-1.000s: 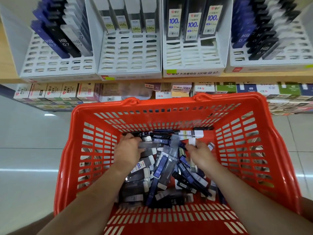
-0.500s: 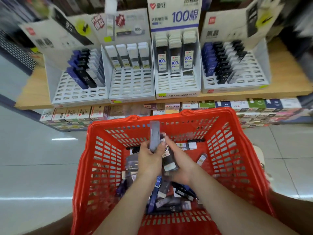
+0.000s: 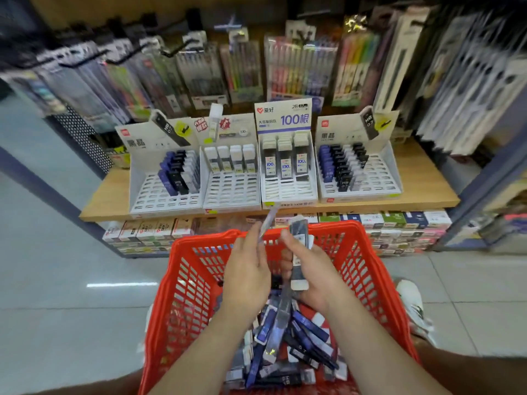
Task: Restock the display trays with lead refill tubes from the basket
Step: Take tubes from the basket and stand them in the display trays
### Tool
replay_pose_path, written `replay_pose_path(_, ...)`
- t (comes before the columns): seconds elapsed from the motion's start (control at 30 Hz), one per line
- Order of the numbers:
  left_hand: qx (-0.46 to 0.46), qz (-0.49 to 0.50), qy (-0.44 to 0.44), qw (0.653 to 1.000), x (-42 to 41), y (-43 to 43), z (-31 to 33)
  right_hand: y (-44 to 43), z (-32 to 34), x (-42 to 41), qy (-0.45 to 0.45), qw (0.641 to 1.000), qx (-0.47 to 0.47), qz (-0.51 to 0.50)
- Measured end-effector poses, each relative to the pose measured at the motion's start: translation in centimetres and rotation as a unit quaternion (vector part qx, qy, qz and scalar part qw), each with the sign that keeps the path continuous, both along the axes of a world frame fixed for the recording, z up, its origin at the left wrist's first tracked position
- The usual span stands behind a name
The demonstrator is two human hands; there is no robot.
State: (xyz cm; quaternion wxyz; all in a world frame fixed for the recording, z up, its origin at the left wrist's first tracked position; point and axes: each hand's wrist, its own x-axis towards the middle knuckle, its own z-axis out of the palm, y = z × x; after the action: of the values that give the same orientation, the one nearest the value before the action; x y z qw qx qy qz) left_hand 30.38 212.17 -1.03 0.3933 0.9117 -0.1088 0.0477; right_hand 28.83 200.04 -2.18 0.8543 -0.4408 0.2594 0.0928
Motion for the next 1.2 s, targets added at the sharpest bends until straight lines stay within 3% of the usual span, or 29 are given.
replay_pose_path(0.1,0.115,-0.045,-0.033,0.992,-0.7,-0.6,1.1,0.3,2.2,-0.7,-0.056,0.995,0.082,-0.016)
replay_pose_path(0.17,0.125,-0.082,-0.054,0.987,-1.4,-1.2,2.2,0.3,3.3,-0.9,-0.060,0.991,0.109,-0.053)
replay_pose_path(0.23,0.015,-0.090,-0.015,0.996,-1.5,-1.4,3.8,-0.2,4.0,-0.9,-0.051,0.987,0.129,-0.084)
replay_pose_path(0.27,-0.071,-0.076,0.061,0.993,-1.4,-1.4,5.0,-0.5,4.3,-0.9,-0.050,0.985,0.138,-0.096)
replay_pose_path(0.33,-0.251,-0.052,0.189,0.948,-1.1,-1.2,6.9,-0.8,4.5,-0.8,-0.051,0.977,0.166,-0.121)
replay_pose_path(0.53,-0.339,0.041,0.160,0.926,1.2,0.6,10.1,-1.4,4.5,0.0,-0.076,0.957,0.240,-0.146)
replay_pose_path(0.6,-0.335,0.026,0.136,0.932,2.1,0.6,11.7,-1.6,4.1,0.0,-0.095,0.970,0.188,-0.121)
replay_pose_path(0.7,-0.299,0.003,0.088,0.950,3.7,0.5,13.3,-1.6,3.6,0.5,-0.108,0.992,0.034,-0.052)
replay_pose_path(0.83,-0.164,-0.020,0.084,0.983,6.4,1.4,14.1,-0.7,4.0,1.5,-0.150,0.982,-0.107,0.033)
replay_pose_path(0.97,-0.094,-0.023,0.100,0.990,9.4,2.5,14.0,0.3,4.6,2.9,-0.136,0.983,-0.121,0.029)
replay_pose_path(1.1,-0.136,-0.024,0.063,0.988,12.7,1.5,14.5,-0.5,4.2,4.6,-0.059,0.990,-0.122,-0.036)
replay_pose_path(1.2,-0.099,-0.036,-0.005,0.994,16.3,0.4,13.9,-2.6,4.3,6.1,-0.044,0.991,0.011,-0.123)
